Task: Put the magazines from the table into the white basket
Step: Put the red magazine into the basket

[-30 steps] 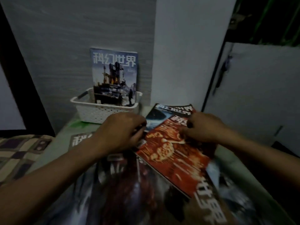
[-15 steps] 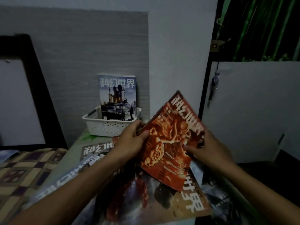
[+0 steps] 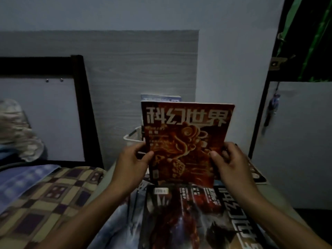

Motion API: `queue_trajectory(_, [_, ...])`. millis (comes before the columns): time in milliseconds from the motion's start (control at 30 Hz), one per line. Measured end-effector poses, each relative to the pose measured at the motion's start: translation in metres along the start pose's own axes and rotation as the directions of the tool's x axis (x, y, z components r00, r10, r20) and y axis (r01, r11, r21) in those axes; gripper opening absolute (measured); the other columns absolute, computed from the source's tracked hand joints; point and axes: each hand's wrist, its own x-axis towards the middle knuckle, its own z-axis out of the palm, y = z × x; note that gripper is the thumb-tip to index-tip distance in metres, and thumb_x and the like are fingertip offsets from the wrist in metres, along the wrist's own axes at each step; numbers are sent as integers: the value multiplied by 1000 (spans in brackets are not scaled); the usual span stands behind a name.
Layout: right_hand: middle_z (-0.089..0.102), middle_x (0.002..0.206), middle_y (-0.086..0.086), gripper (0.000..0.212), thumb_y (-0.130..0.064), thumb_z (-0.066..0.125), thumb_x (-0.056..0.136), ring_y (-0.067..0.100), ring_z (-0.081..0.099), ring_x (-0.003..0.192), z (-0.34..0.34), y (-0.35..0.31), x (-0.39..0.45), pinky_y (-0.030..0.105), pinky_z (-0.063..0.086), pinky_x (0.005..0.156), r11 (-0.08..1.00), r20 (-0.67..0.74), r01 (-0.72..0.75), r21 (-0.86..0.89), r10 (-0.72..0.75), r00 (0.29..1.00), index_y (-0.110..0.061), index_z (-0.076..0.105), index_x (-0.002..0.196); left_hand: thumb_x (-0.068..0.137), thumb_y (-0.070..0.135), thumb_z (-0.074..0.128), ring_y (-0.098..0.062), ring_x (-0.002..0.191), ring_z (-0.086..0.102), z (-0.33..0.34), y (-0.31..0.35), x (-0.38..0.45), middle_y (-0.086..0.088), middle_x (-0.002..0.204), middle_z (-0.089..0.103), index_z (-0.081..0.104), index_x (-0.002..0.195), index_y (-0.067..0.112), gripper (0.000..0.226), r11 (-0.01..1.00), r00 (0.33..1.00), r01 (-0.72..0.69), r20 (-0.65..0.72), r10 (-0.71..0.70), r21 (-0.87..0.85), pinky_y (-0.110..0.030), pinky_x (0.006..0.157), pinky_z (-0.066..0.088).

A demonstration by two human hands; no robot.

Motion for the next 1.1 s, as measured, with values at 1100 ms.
queue_trajectory(1100, [60,83,-8,16,-28,68,87,15,59,75,144,115,210,30,45,61,849,-156,5,-529,-103,982,-24,53,88,87,22,66,-20,98,65,40,-179,220,0,109,69,65,110,19,23,910,938,249,-318,-140,332,-40,84,55])
